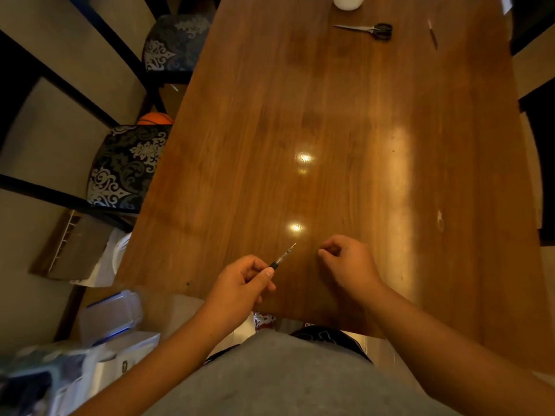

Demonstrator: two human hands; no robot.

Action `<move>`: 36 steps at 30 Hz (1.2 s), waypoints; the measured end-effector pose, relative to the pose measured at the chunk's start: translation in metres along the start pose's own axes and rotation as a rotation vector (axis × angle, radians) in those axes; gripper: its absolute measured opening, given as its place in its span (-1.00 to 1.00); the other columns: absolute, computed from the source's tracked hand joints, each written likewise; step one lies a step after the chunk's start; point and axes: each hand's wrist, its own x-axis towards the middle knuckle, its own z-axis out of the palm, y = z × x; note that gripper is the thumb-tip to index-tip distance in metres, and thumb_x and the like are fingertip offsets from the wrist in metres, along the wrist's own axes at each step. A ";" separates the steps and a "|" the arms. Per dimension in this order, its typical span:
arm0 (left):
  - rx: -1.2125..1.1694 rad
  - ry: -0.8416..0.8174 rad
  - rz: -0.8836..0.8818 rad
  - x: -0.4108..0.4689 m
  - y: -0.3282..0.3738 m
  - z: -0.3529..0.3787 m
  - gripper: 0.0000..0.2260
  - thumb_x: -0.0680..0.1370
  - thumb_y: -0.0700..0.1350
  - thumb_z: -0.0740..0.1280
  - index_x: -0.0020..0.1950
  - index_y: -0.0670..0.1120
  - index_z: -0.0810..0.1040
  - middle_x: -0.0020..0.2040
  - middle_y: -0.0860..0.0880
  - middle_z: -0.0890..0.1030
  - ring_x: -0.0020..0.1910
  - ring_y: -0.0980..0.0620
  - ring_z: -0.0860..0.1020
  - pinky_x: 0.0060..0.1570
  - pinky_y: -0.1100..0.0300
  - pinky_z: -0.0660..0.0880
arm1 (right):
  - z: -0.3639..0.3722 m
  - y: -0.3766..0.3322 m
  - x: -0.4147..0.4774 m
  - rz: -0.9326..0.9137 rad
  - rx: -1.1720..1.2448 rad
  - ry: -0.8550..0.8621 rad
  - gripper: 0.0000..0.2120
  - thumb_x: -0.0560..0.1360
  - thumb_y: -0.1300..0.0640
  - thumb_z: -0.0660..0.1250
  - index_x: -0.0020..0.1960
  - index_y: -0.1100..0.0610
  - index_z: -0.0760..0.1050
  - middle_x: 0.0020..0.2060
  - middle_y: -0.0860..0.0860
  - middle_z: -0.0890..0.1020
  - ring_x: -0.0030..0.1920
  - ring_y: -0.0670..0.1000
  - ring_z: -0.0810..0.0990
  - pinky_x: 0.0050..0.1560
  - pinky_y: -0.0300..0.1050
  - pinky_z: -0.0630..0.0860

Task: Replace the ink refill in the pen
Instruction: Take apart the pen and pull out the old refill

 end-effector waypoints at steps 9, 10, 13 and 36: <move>-0.026 0.035 -0.055 -0.001 -0.018 -0.020 -0.88 0.58 -0.14 0.31 -0.14 -0.01 0.57 -0.22 -0.01 0.71 -0.40 0.21 0.58 -0.39 0.38 0.50 | 0.021 0.001 0.030 -0.193 -0.314 0.018 -0.94 0.47 0.11 0.38 -0.15 0.08 0.59 -0.19 0.01 0.64 -0.08 0.06 0.58 -0.17 -0.05 0.53; -0.023 0.032 -0.055 0.000 -0.018 -0.021 -0.88 0.58 -0.13 0.30 -0.14 0.00 0.57 -0.21 -0.01 0.71 -0.40 0.21 0.59 -0.39 0.38 0.50 | 0.022 0.002 0.030 -0.194 -0.323 0.017 -0.94 0.47 0.11 0.38 -0.14 0.09 0.59 -0.18 0.01 0.64 -0.08 0.06 0.57 -0.17 -0.04 0.54; -0.015 0.021 -0.056 0.003 -0.018 -0.022 -0.88 0.58 -0.11 0.30 -0.14 0.03 0.57 -0.19 -0.01 0.71 -0.41 0.19 0.58 -0.39 0.37 0.51 | 0.023 0.005 0.030 -0.192 -0.365 0.015 -0.91 0.47 0.10 0.38 -0.12 0.12 0.59 -0.19 0.01 0.64 -0.08 0.07 0.57 -0.17 -0.06 0.51; -0.004 -0.282 0.074 0.024 0.024 0.022 -0.91 0.57 -0.25 0.30 -0.08 -0.08 0.53 -0.25 -0.02 0.64 -0.43 0.30 0.53 -0.43 0.44 0.42 | -0.010 -0.044 -0.073 0.133 0.681 -0.076 -0.83 0.50 0.19 0.38 -0.20 0.00 0.68 -0.43 -0.06 0.66 -0.38 -0.15 0.58 -0.36 -0.33 0.48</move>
